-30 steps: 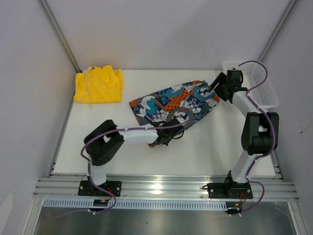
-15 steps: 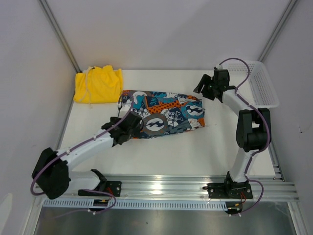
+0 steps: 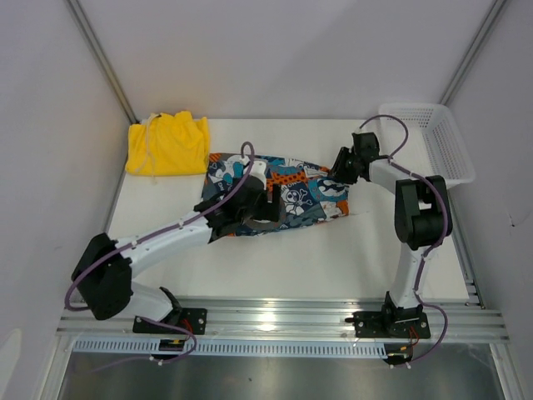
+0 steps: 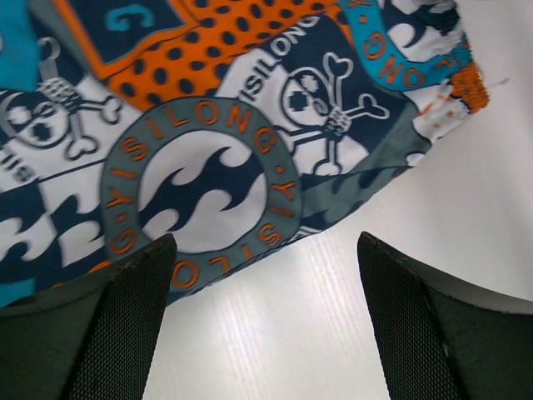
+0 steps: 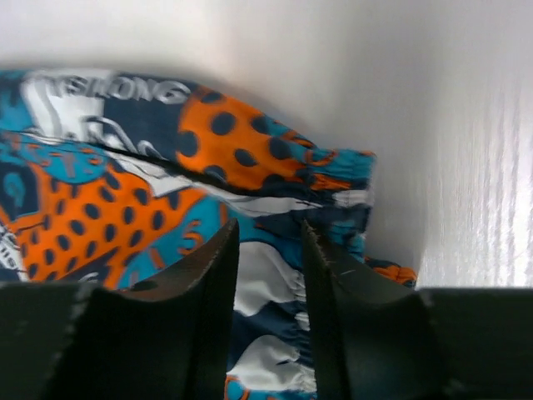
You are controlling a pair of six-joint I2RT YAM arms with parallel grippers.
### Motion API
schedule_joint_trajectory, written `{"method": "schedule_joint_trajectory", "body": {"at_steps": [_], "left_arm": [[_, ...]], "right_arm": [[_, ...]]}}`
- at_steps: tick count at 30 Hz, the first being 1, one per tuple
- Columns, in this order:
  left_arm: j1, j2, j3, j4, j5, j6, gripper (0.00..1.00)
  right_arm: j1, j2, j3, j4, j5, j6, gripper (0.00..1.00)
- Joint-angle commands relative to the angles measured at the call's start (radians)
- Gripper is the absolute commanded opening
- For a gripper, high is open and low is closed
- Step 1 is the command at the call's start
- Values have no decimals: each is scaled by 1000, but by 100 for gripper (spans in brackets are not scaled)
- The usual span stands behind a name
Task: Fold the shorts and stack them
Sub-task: Fold the shorts
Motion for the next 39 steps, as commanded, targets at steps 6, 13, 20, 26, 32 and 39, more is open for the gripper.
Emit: {"method": "schedule_joint_trajectory", "body": {"at_steps": [6,13,20,26,32,39], "left_arm": [[-2,134,115,152,180,30,90],[-2,109,100,137,171,76,90],[1,100,37,144,157,89,90],[27,65,-63,259,246,18,90],[6,92,-98,287,289,38,88],[1,100,-190,368,295,10,87]], "right_arm": [[75,-63,-214,18,28,94,35],[279,-274,-431,27,20,122,36],[302,-516,-534,-5,28,126,69],[270,-686,-650,4,-66,188,78],[264,-830,-736,-25,-37,206,75],[264,-802,-822,50,-73,246,55]]}}
